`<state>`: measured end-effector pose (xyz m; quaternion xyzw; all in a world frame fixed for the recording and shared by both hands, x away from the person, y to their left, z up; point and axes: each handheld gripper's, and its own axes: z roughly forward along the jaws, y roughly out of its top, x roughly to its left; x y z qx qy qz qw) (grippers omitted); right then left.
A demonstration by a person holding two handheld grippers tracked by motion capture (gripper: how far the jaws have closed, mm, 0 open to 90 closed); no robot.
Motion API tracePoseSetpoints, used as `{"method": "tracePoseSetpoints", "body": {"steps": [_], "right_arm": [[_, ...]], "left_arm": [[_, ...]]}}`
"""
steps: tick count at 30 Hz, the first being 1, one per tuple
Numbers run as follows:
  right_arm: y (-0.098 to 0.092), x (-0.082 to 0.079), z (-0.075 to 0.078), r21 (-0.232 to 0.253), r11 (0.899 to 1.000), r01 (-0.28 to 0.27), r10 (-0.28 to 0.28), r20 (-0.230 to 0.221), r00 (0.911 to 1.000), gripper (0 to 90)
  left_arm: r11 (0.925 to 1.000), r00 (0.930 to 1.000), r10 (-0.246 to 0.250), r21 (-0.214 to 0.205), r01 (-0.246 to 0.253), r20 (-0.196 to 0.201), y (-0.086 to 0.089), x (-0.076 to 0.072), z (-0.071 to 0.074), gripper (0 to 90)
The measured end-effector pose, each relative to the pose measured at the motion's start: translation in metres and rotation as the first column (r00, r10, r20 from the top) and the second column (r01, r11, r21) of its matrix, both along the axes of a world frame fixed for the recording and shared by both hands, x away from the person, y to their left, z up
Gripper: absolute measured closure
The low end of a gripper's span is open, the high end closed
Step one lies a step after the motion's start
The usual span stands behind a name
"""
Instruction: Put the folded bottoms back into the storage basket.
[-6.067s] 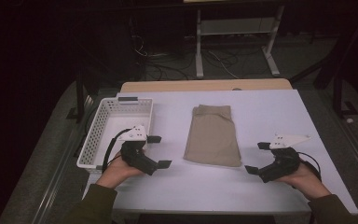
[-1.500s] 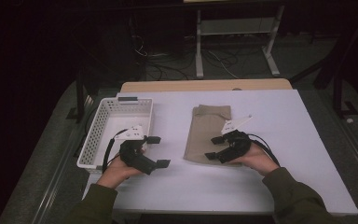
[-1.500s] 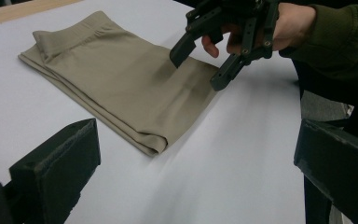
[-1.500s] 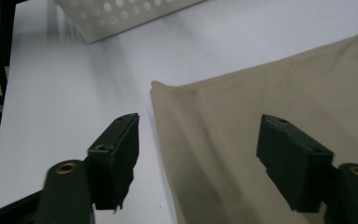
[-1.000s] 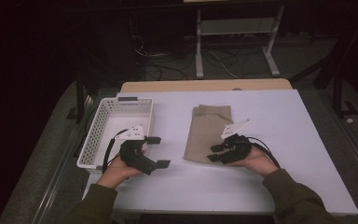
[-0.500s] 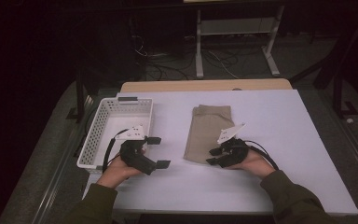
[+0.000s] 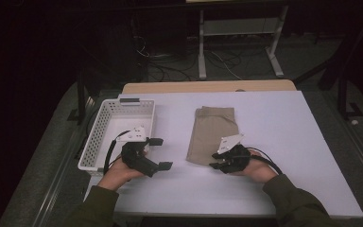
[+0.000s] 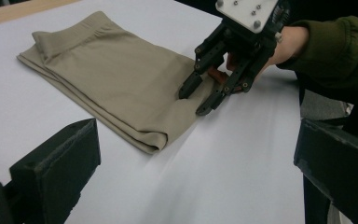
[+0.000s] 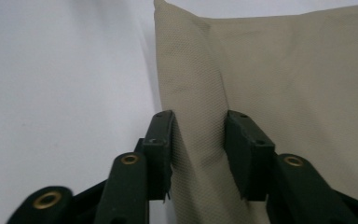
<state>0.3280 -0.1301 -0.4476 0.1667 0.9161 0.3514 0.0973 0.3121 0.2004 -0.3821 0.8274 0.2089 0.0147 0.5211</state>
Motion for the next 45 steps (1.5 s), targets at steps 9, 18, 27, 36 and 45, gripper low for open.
{"method": "tracePoseSetpoints", "body": {"steps": [9, 18, 27, 36, 45], "right_arm": [[-0.002, 0.001, 0.000, -0.007, 1.000, -0.005, 0.005, 0.024, 0.9997, 75.7], [-0.002, 0.002, 0.003, 0.003, 1.000, -0.013, 0.013, 0.000, 0.9999, 78.4], [-0.006, -0.002, 0.006, 0.017, 1.000, -0.023, 0.024, -0.026, 0.9994, 78.6], [-0.011, -0.010, 0.009, 0.028, 0.999, -0.032, 0.033, -0.040, 0.9987, 78.5], [-0.014, -0.018, 0.011, 0.035, 0.999, -0.033, 0.035, -0.058, 0.9977, 78.5]], "left_arm": [[0.9990, 0.9982, 0.034, 0.029, -0.035, 0.049, 0.001, 0.001, 0.003, 0.2], [0.9995, 0.9995, 0.018, 0.025, -0.018, 0.025, 0.001, 0.002, -0.001, 0.2], [0.9997, 0.9997, 0.011, 0.020, -0.011, 0.021, 0.001, 0.002, -0.001, 0.2], [0.9997, 0.9997, 0.011, 0.023, -0.012, 0.020, 0.001, 0.002, -0.002, 0.2], [0.9997, 0.9998, 0.009, 0.022, -0.010, 0.017, 0.001, 0.002, -0.002, 0.2]]}}
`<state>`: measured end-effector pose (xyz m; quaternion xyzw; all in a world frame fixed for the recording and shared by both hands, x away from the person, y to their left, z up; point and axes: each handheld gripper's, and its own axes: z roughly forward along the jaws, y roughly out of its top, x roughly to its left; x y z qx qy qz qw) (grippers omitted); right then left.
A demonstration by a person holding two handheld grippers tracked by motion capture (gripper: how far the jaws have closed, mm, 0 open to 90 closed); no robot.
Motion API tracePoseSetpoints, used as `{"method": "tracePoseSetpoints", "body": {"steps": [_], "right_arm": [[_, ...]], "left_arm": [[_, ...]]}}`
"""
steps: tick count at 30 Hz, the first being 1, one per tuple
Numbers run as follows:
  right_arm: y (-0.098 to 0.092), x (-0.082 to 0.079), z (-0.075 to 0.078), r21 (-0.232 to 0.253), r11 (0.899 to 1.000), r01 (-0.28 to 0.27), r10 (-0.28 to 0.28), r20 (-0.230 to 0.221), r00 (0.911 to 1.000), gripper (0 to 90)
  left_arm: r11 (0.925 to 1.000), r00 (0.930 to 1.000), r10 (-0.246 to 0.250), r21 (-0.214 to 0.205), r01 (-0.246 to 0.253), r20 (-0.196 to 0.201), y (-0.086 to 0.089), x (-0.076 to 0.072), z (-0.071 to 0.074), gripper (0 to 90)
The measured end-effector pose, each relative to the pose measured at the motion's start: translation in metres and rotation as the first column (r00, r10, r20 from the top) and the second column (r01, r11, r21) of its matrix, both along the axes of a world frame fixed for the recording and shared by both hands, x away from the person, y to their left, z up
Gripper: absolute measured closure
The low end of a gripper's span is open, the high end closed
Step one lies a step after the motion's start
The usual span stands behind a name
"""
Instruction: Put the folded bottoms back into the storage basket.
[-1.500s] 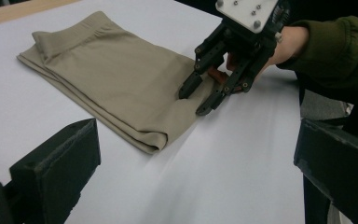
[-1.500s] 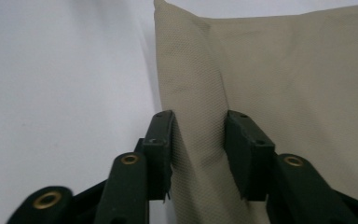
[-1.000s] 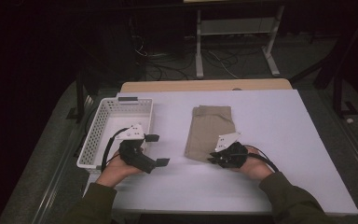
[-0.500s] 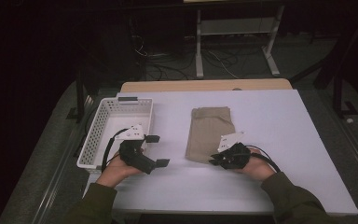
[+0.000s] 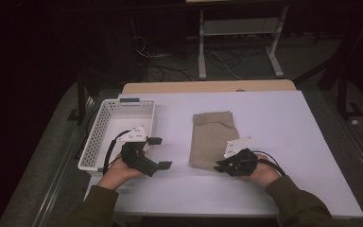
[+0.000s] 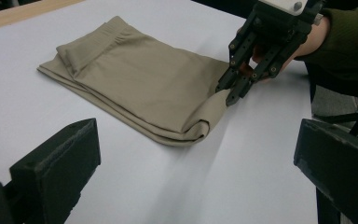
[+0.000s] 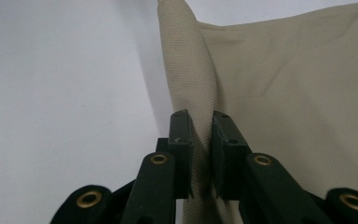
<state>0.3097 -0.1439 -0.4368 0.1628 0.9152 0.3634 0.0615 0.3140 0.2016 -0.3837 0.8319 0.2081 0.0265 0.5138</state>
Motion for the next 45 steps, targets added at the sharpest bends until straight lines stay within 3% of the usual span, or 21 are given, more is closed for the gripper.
{"method": "tracePoseSetpoints", "body": {"steps": [25, 33, 36, 42, 45], "right_arm": [[0.000, -0.030, 0.005, 0.010, 1.000, -0.028, 0.028, -0.027, 0.9992, 78.4], [0.002, -0.037, -0.002, -0.004, 1.000, -0.023, 0.023, -0.040, 0.9989, 77.5], [0.002, -0.035, -0.005, -0.002, 1.000, -0.021, 0.021, -0.051, 0.9985, 74.1], [-0.002, -0.035, -0.001, 0.040, 0.999, 0.024, -0.021, -0.076, 0.9969, 49.9], [-0.009, -0.036, 0.002, 0.071, 0.996, 0.055, -0.049, -0.079, 0.9957, 44.7]], "left_arm": [[1.0000, 1.0000, 0.001, -0.002, -0.001, -0.004, 0.000, 0.000, 0.000, 0.2], [1.0000, 1.0000, 0.002, -0.004, -0.002, -0.006, 0.000, 0.000, 0.000, 0.2], [1.0000, 1.0000, 0.002, -0.004, -0.002, -0.007, 0.001, 0.000, 0.000, 0.2], [1.0000, 1.0000, 0.003, -0.008, -0.003, -0.008, 0.001, 0.000, 0.000, 0.2], [1.0000, 1.0000, 0.002, -0.008, -0.002, -0.009, 0.001, 0.001, 0.000, 0.2]]}}
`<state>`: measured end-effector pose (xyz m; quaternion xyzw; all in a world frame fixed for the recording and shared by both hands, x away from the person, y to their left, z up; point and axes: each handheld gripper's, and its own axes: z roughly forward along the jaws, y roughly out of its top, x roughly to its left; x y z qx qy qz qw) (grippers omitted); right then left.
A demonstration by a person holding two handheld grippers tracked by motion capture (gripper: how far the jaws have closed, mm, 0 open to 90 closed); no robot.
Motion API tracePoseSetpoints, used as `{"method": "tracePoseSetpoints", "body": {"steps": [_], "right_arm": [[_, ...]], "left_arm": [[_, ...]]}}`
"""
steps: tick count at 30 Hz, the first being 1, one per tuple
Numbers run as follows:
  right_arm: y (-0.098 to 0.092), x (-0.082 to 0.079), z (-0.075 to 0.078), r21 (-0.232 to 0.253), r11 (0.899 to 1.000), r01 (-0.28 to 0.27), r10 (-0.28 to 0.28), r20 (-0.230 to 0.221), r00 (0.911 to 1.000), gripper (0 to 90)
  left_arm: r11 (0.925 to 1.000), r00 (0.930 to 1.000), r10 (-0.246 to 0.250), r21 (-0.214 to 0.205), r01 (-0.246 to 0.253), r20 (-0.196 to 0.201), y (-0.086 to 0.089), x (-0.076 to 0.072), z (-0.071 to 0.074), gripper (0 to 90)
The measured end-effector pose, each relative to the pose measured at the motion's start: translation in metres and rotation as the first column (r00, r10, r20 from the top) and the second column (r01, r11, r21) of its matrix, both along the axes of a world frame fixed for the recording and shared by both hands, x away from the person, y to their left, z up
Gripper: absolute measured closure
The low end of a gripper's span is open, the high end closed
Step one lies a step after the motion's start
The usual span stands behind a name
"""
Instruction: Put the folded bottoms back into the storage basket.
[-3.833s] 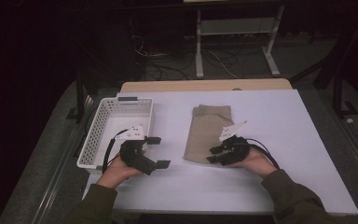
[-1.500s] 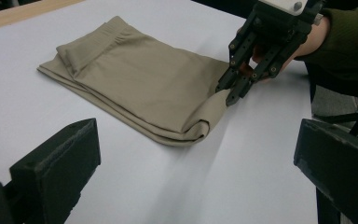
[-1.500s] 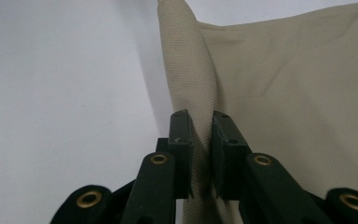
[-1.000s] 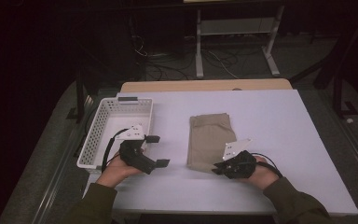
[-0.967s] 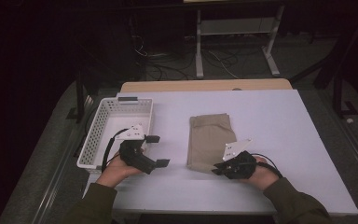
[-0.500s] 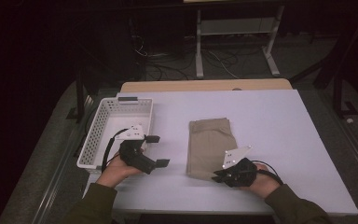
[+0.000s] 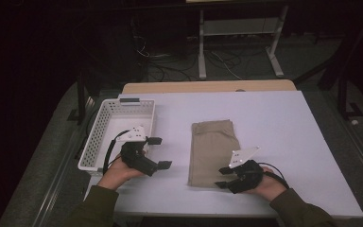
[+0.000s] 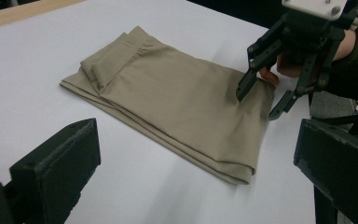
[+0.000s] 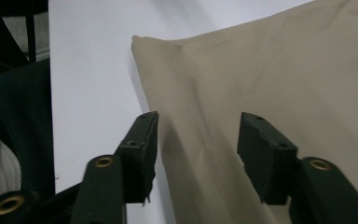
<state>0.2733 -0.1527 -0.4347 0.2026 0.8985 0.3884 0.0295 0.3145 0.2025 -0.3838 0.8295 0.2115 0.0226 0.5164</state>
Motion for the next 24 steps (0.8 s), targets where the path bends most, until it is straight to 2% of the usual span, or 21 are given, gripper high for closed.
{"method": "tracePoseSetpoints", "body": {"steps": [11, 16, 24], "right_arm": [[-0.034, -0.006, 0.005, 0.045, 0.994, 0.103, -0.104, 0.029, 0.9941, 32.9], [-0.049, -0.010, 0.003, 0.051, 0.990, 0.129, -0.130, 0.015, 0.9914, 29.0], [-0.067, -0.020, 0.001, 0.058, 0.979, 0.194, -0.194, 0.007, 0.9809, 22.0]], "left_arm": [[1.0000, 1.0000, 0.000, 0.004, 0.000, 0.000, 0.000, 0.000, 0.000, 0.2], [1.0000, 1.0000, 0.000, 0.002, 0.000, -0.003, 0.000, 0.000, 0.000, 0.2], [0.9999, 0.9999, 0.010, 0.006, -0.010, -0.006, -0.001, 0.001, 0.000, 0.2]]}}
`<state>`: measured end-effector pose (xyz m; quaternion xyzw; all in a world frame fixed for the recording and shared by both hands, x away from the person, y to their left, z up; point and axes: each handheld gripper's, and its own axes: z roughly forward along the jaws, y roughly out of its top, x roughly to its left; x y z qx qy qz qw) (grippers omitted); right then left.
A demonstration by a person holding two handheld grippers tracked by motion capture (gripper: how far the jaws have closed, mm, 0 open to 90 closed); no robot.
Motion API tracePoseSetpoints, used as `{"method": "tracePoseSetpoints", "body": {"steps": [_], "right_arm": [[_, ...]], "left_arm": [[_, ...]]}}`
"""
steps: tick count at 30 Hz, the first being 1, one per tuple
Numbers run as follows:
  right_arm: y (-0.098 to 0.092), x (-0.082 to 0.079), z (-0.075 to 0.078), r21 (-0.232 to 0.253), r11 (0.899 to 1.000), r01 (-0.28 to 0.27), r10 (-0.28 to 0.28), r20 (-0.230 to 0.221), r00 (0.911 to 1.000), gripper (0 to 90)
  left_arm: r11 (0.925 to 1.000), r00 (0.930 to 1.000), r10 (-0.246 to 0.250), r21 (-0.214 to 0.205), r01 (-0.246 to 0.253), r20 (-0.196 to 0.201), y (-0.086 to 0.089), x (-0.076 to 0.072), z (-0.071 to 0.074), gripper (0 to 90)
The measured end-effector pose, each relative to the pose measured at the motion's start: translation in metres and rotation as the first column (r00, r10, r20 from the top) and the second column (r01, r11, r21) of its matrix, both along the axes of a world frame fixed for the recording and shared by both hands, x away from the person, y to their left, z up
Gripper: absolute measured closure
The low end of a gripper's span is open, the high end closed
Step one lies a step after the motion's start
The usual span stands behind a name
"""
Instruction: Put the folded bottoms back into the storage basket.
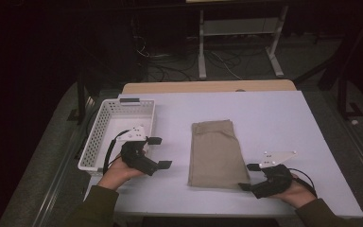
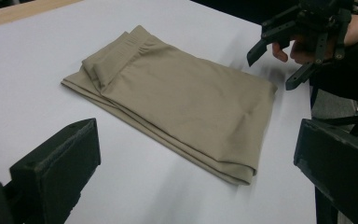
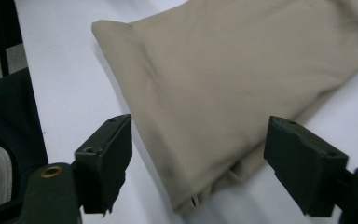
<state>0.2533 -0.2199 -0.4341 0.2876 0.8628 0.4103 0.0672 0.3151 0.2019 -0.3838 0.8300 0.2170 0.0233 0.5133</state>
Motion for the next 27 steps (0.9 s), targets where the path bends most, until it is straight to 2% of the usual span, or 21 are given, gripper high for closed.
{"method": "tracePoseSetpoints", "body": {"steps": [6, 10, 12, 17, 22, 27], "right_arm": [[-0.012, -0.005, -0.002, -0.004, 0.999, 0.042, -0.042, 0.001, 0.9991, 18.6], [-0.013, -0.005, -0.004, -0.002, 0.998, 0.067, -0.067, -0.015, 0.9976, 14.1], [-0.012, -0.005, -0.005, -0.005, 0.997, 0.076, -0.076, -0.015, 0.9970, 13.1], [-0.011, -0.004, -0.007, -0.006, 0.997, 0.079, -0.079, -0.017, 0.9968, 7.6], [-0.009, -0.004, -0.008, -0.012, 0.997, 0.076, -0.076, -0.006, 0.9971, 2.1], [-0.008, -0.004, -0.008, -0.012, 0.997, 0.076, -0.076, 0.001, 0.9971, 0.7]], "left_arm": [[1.0000, 1.0000, 0.005, 0.002, -0.005, -0.002, 0.000, 0.000, 0.000, 0.2], [0.9997, 0.9998, 0.015, 0.018, -0.016, 0.013, -0.002, 0.000, 0.001, 0.2], [0.9997, 0.9996, 0.024, 0.010, -0.024, 0.014, -0.002, 0.000, 0.003, 0.2], [0.9994, 0.9993, 0.031, 0.014, -0.031, 0.020, -0.008, -0.004, 0.006, 0.2], [0.9999, 0.9998, 0.013, -0.010, -0.013, 0.015, -0.021, -0.010, 0.009, 0.2], [1.0000, 1.0000, 0.006, -0.007, -0.006, 0.006, -0.031, -0.014, 0.007, 0.2]]}}
